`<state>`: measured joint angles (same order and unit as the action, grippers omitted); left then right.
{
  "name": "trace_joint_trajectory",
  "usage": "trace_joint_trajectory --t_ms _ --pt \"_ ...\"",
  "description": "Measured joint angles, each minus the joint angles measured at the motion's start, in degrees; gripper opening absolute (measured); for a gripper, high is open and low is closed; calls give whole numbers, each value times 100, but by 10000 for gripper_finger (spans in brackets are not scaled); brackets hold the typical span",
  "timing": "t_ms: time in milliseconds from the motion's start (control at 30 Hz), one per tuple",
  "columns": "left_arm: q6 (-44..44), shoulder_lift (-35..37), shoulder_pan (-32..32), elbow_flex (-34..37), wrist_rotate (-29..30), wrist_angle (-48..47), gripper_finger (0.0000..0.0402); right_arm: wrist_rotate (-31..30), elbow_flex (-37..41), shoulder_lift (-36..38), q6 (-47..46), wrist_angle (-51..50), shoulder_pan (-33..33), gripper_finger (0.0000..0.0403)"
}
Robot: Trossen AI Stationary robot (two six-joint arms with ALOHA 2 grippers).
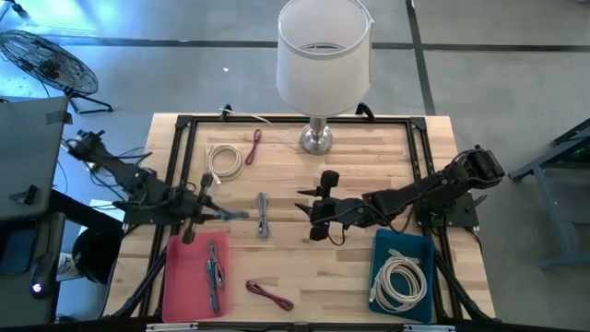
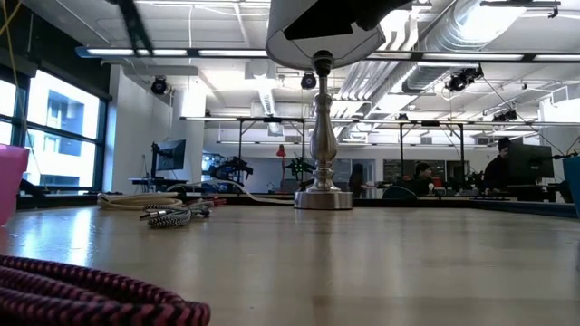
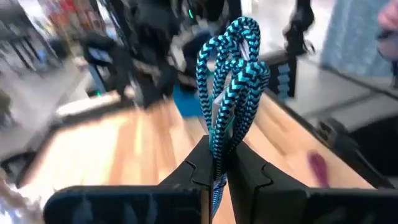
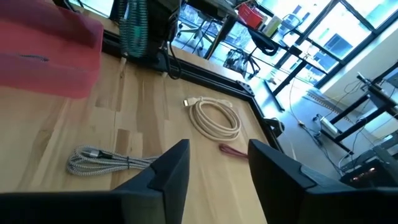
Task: Pick & Place USB Port
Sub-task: Put the blue and black USB cable into the pink bin
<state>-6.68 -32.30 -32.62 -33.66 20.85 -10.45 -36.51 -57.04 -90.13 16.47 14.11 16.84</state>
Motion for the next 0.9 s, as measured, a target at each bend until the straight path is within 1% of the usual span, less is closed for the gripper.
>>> trace_joint_trajectory --t_ms 167,233,300,400,500,700,800,900 --pt "839 -337 -911 -475 952 -1267 18 2 0 2 -33 -29 0 154" --pt "1206 -554 -1253 -700 1237 -1684 18 2 0 2 -109 -50 0 153" --pt "1559 -808 -1537 -922 1370 -2067 18 2 0 2 -124 -65 0 150" --pt "2046 -1283 -1867 -1272 1406 -2589 18 4 0 2 -245 -145 0 149" --pt "2626 -1806 -2105 -1643 1322 -3285 18 4 -2 2 -355 -180 0 151" --pt "3282 -2711 -2464 -2355 603 -4751 18 7 0 2 -490 -227 0 146" --pt "3388 -3021 -2632 -2489 276 -5164 18 9 -2 2 -599 -228 0 145" --pt "3388 -3270 -2751 -2465 -78 -5251 18 10 -1 2 -621 -229 17 146"
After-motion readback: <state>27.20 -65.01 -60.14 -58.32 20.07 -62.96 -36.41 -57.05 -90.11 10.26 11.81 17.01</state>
